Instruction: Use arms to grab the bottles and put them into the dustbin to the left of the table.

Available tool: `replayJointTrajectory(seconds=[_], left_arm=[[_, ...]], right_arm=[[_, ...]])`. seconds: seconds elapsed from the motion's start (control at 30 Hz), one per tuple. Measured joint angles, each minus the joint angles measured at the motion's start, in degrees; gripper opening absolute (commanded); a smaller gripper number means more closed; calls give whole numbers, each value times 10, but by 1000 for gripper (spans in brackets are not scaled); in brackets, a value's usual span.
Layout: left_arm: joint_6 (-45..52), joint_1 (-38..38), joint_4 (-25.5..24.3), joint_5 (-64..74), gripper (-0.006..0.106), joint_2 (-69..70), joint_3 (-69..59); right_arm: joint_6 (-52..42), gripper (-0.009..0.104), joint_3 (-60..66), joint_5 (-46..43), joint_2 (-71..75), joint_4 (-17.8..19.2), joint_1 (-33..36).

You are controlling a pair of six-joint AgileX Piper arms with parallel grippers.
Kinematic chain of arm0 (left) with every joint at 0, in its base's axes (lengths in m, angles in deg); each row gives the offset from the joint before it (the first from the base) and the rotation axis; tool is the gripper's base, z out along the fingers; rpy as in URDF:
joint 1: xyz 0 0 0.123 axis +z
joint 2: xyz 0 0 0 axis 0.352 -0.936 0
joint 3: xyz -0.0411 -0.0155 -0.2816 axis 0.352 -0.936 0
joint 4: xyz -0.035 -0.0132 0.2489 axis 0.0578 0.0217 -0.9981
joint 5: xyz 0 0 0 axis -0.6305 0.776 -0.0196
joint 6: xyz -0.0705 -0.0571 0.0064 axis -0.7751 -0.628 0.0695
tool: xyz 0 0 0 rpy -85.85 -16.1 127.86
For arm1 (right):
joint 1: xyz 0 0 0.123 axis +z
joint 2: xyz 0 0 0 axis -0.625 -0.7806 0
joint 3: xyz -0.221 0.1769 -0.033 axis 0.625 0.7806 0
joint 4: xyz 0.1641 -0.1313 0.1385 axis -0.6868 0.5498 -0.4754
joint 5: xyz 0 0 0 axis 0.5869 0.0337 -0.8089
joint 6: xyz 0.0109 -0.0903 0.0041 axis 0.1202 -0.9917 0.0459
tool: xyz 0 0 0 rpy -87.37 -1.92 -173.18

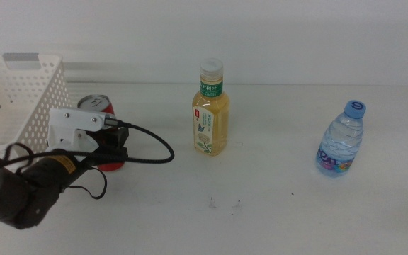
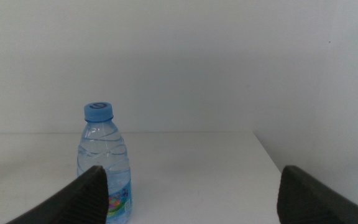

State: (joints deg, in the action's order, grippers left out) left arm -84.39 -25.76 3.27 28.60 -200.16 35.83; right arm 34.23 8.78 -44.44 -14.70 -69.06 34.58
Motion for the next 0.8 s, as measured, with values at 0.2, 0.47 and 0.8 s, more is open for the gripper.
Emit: replayJointTrajectory(seconds=[0.2,0.47,0.8], left_arm=[[-36,0,-33,141,0,118,0],[-131,0,-99,400,0,274,86],[91,12,111,763,0,328,303]], right_arm=[[0,88,0,0,0,0,0],[0,88,0,0,0,0,0],[0,88,0,0,0,0,0]])
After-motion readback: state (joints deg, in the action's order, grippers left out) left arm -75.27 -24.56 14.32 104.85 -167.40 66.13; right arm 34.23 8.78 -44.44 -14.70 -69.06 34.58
